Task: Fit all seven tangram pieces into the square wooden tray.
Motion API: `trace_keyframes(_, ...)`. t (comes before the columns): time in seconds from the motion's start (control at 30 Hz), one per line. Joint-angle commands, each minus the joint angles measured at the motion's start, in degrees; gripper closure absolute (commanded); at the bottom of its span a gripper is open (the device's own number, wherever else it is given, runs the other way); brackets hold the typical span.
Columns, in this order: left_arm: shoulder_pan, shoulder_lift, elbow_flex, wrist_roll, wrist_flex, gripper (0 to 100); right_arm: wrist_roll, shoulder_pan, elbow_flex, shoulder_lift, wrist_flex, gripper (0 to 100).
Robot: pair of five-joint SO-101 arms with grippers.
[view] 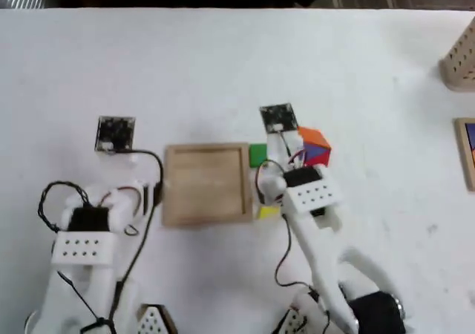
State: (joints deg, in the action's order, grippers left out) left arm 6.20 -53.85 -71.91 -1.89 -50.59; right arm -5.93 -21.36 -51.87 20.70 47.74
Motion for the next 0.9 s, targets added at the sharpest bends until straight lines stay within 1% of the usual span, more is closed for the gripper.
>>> trace_keyframes(0.0, 0.66, 0.22, 2.46, 0.44, 1.14, 76, -1.41, 0.4, 0.44, -4.88, -3.47, 74.8)
trace_keyframes(0.07, 0.66, 0.22, 2.46, 0.44, 1.14, 76, -1.14, 0.48, 2.46, -8.75, -3.56, 76.9)
trace_keyframes(0.2, 0.66, 0.22, 2.46, 0.44, 1.14, 76, -1.14, 1.1, 8.62, -15.52, 1.1, 80.1)
trace_keyframes(0.37, 0.66, 0.22, 2.11, 0.44, 1.14, 76, -1.05, 1.1, 11.96, -18.68, 4.18, 80.4)
trace_keyframes(0.43, 0.66, 0.22, 1.14, 0.35, 2.81, 76, -0.97, 1.1, 12.13, -18.95, 4.35, 79.6)
trace_keyframes(0.5, 0.66, 0.22, 0.35, -0.88, 4.4, 76, 0.0, 1.01, 12.31, -18.95, 5.32, 76.0)
trace_keyframes(0.6, 0.66, 0.22, 0.35, -1.41, 4.66, 76, 0.7, 1.27, 12.57, -19.12, 7.96, 71.8)
trace_keyframes(0.7, 0.66, 0.22, 0.35, -1.49, 4.75, 76, 4.48, 2.15, 12.22, -19.12, 9.63, 71.7)
trace_keyframes(0.83, 0.66, 0.22, 0.35, -1.49, 4.75, 76, 6.68, 1.8, 12.04, -19.21, 10.59, 72.1)
trace_keyframes(0.87, 0.66, 0.22, 0.35, -1.49, 4.84, 76, 6.95, 1.63, 12.04, -19.21, 10.51, 73.7)
